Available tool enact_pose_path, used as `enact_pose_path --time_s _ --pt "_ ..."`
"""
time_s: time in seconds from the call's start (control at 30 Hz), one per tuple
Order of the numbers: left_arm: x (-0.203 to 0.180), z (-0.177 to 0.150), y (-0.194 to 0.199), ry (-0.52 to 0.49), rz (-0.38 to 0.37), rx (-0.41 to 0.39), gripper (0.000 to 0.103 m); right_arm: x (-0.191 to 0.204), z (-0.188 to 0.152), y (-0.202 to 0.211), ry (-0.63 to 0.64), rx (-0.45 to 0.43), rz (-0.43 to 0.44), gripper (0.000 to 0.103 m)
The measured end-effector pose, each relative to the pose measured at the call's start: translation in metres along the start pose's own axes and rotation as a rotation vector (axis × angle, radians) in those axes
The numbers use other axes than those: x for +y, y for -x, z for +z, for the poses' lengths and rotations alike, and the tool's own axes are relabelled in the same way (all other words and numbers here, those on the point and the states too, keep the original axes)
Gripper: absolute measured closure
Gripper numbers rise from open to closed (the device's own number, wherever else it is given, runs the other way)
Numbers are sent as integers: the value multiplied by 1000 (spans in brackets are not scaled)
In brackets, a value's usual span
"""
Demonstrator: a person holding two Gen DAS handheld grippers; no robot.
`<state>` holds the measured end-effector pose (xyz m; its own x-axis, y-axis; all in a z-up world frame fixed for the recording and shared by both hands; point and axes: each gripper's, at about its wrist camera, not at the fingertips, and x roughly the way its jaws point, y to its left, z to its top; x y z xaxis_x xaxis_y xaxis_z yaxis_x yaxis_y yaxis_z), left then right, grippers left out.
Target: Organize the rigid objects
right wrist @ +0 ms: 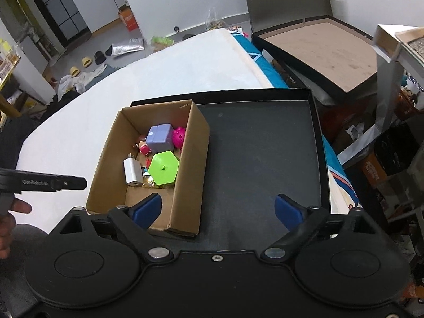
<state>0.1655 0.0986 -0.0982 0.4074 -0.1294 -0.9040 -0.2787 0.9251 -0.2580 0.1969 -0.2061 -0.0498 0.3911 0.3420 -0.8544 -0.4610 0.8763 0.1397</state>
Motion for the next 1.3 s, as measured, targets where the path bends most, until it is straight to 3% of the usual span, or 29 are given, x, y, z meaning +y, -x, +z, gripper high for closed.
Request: enact_pose_path --time_s 0.1,0.3,0.47,0.97,1.3 --pt "-10 -3 13 -35 4 -23 68 -1 -4 10 -16 -41 3 0" --pt "-22 -16 44 -74 -2 -84 54 0 -15 30 -56 -99 -4 0" --pt "-27 -29 72 -73 -13 -142 33 7 -27 44 -67 -138 -17 0" --pt "-32 -71 144 -90 7 -304 7 24 -55 96 -133 -285 -45 0" --pt "-32 -106 184 -84 8 -409 2 33 -74 127 -143 -359 -22 0"
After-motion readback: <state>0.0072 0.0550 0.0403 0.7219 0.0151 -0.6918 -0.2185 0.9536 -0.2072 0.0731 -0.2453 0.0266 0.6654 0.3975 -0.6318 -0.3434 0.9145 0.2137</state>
